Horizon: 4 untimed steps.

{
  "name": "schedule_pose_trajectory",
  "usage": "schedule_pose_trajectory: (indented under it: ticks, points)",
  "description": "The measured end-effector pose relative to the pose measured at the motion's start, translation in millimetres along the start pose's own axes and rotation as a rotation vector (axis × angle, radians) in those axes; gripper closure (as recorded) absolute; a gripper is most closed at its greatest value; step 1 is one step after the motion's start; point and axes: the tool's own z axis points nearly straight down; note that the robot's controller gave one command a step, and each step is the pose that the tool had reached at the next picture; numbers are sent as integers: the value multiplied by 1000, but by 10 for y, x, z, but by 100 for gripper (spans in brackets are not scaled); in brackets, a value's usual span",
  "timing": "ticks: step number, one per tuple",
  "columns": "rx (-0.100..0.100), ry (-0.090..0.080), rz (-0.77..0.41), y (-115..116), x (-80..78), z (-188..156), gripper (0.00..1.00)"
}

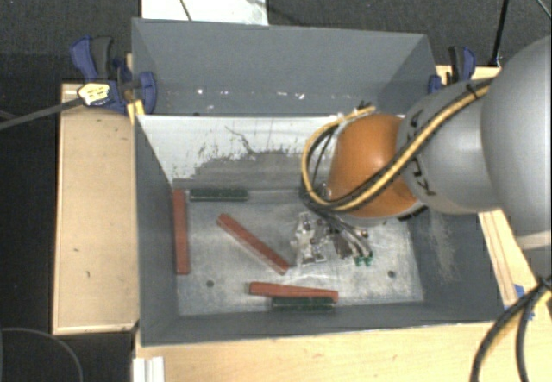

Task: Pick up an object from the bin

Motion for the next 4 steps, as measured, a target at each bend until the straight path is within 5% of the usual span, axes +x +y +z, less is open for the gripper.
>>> schedule_pose_trajectory:
  ticks: [1, 2, 3, 4]
  points:
    - [0, 0, -2, 0, 7, 17, 0]
    - [0, 0, -2, -1, 7, 16, 0]
    - [-4, 3, -84, 917, -269, 15, 100]
    - [-4, 3, -84, 917, -269, 15, 100]
